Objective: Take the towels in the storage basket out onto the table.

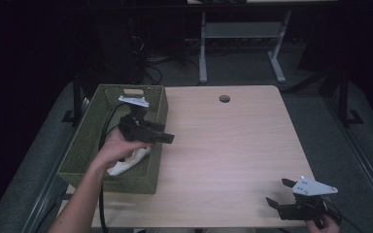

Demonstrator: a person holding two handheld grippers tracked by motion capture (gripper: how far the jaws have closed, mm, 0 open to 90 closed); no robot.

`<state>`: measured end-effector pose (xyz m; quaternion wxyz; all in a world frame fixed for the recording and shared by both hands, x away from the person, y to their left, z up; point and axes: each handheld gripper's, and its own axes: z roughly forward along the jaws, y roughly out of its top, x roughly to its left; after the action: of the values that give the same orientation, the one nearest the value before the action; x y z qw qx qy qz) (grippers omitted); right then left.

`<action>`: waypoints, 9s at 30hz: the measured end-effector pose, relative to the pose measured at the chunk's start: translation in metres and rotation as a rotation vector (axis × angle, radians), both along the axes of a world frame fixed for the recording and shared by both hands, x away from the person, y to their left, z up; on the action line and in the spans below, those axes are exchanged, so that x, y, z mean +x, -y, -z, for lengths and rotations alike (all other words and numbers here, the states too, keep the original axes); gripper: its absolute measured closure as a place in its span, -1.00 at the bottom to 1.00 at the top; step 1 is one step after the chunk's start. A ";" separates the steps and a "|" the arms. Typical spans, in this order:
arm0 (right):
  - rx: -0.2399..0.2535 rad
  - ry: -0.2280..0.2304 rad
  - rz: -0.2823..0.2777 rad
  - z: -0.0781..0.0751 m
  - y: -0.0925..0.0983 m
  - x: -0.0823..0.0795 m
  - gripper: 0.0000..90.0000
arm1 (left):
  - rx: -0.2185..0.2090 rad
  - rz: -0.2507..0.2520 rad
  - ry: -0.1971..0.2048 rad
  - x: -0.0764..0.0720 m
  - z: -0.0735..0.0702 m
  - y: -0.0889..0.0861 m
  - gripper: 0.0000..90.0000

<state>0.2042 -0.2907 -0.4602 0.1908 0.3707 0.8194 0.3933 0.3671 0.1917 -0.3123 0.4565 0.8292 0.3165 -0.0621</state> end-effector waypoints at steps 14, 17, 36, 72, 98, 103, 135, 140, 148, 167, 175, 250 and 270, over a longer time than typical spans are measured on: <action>0.008 0.004 0.001 -0.001 0.000 -0.001 -0.69 | 0.030 -0.103 -0.034 0.005 0.010 -0.050 -0.46; 0.013 0.003 -0.002 -0.001 0.000 0.000 -0.69 | 0.047 -0.127 -0.037 0.006 0.012 -0.060 -0.46; 0.017 0.007 -0.006 -0.002 -0.001 -0.001 -0.69 | 0.146 -0.310 -0.099 0.012 0.037 -0.103 -0.37; 0.027 0.016 0.001 -0.005 0.002 -0.003 -0.69 | 0.728 -0.356 -0.278 0.033 0.108 -0.075 -0.07; 0.027 0.009 -0.005 -0.002 -0.002 -0.001 -0.69 | 0.760 -0.416 -0.304 0.037 0.110 -0.077 0.59; 0.029 0.007 -0.002 -0.002 -0.003 -0.001 -0.69 | 0.793 -0.386 -0.278 0.037 0.107 -0.071 0.74; 0.024 0.013 0.048 -0.002 0.005 -0.003 -0.69 | 0.445 -0.411 -0.156 0.009 0.052 -0.102 0.76; 0.028 0.017 0.053 -0.003 0.004 -0.004 -0.69 | 0.352 -0.423 -0.150 0.004 0.045 -0.111 0.76; 0.015 0.024 0.044 -0.005 0.003 -0.005 -0.69 | 0.195 -0.449 -0.156 -0.004 0.036 -0.133 0.76; 0.024 0.031 0.055 -0.007 0.005 -0.007 -0.69 | -0.126 -0.464 -0.136 -0.018 0.025 -0.155 0.76; 0.023 0.026 0.052 -0.006 0.004 -0.006 -0.69 | -0.227 -0.444 -0.149 -0.020 0.031 -0.156 0.76; 0.057 0.046 0.070 -0.011 0.009 -0.009 -0.69 | -0.213 -0.183 -0.097 0.014 -0.009 -0.018 0.75; 0.063 0.055 0.072 -0.012 0.011 -0.010 -0.69 | -0.192 -0.100 -0.102 0.019 -0.002 0.041 0.75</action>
<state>0.1942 -0.3012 -0.4485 0.2155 0.3947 0.7872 0.4220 0.3863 0.1509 -0.3104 0.5196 0.7607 0.3728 -0.1111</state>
